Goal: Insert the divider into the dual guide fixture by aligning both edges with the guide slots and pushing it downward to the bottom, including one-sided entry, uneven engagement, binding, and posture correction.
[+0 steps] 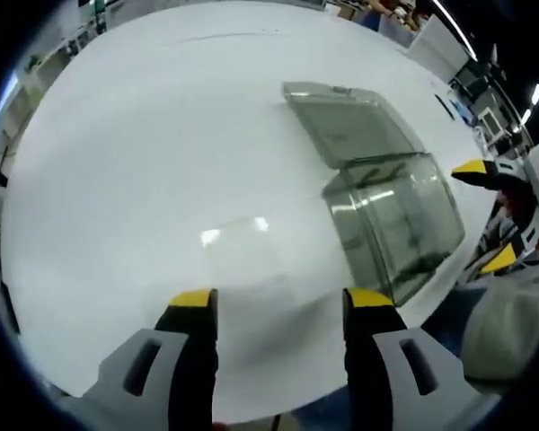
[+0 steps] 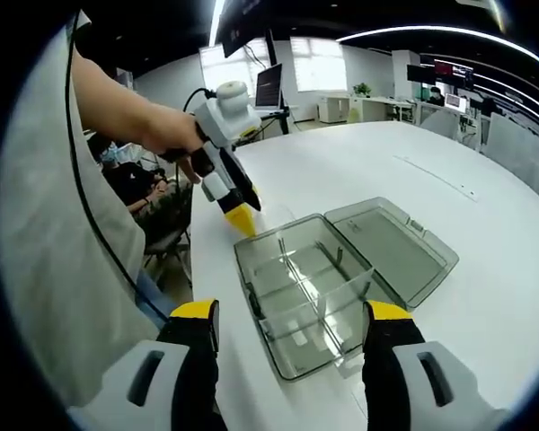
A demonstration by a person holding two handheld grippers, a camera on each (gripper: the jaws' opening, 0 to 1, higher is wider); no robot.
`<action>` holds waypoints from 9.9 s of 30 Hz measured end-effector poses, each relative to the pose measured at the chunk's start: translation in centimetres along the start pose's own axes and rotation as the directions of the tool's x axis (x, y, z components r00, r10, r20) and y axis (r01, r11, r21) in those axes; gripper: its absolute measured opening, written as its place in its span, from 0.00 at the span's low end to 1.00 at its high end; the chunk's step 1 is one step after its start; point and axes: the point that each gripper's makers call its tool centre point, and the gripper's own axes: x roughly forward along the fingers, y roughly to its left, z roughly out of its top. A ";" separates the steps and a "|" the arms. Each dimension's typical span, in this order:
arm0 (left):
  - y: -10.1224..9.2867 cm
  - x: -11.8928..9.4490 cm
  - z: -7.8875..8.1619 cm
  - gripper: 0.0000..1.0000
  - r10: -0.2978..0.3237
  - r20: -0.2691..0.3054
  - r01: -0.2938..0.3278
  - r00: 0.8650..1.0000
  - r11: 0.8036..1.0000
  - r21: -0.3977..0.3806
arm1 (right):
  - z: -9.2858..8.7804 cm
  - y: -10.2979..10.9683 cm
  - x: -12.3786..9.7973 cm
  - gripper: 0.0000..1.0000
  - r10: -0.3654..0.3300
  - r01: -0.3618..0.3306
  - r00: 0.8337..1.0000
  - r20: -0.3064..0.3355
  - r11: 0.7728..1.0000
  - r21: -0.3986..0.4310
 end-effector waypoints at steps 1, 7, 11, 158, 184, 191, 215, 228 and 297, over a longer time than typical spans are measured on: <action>0.0 0.0 -0.1 0.53 0.002 -0.005 -0.002 1.000 1.000 -0.001 | -0.1 0.0 0.0 0.62 0.000 0.000 1.000 -0.001 1.000 0.002; 0.1 0.4 -0.7 0.52 0.013 -0.042 -0.013 0.999 1.000 -0.018 | -0.1 0.0 0.0 0.62 0.005 -0.005 1.000 0.000 1.000 0.003; -0.1 0.8 -0.6 0.51 0.028 -0.055 -0.029 0.998 0.999 -0.018 | -0.1 0.0 -0.1 0.62 0.007 -0.007 1.000 0.004 1.000 0.004; -3.2 -4.3 5.9 0.27 -0.181 0.139 0.195 0.974 0.976 -0.094 | 2.4 -2.4 -1.2 0.63 0.012 -0.020 0.998 0.066 0.993 0.117; -6.2 -6.8 6.9 0.27 -0.346 0.258 0.380 0.902 0.920 -0.092 | 4.7 -1.7 -2.1 0.62 0.067 -0.088 0.988 0.141 0.984 0.152; -6.4 -7.3 7.0 0.27 -0.365 0.284 0.403 0.887 0.911 -0.088 | 5.2 -1.3 -2.1 0.62 0.086 -0.109 0.985 0.151 0.983 0.149; -8.0 -8.0 7.2 0.27 -0.450 0.324 0.490 0.832 0.870 -0.049 | 6.6 -1.1 -2.9 0.60 0.126 -0.165 0.971 0.205 0.969 0.184; -9.9 -8.2 7.9 0.27 -0.517 0.344 0.548 0.784 0.836 0.007 | 7.6 -1.2 -3.4 0.58 0.139 -0.199 0.956 0.257 0.953 0.227; -17.8 -10.9 9.1 0.27 -0.833 0.243 0.768 0.497 0.552 0.325 | 13.7 -0.3 -4.4 0.44 0.346 -0.529 0.801 0.488 0.790 0.309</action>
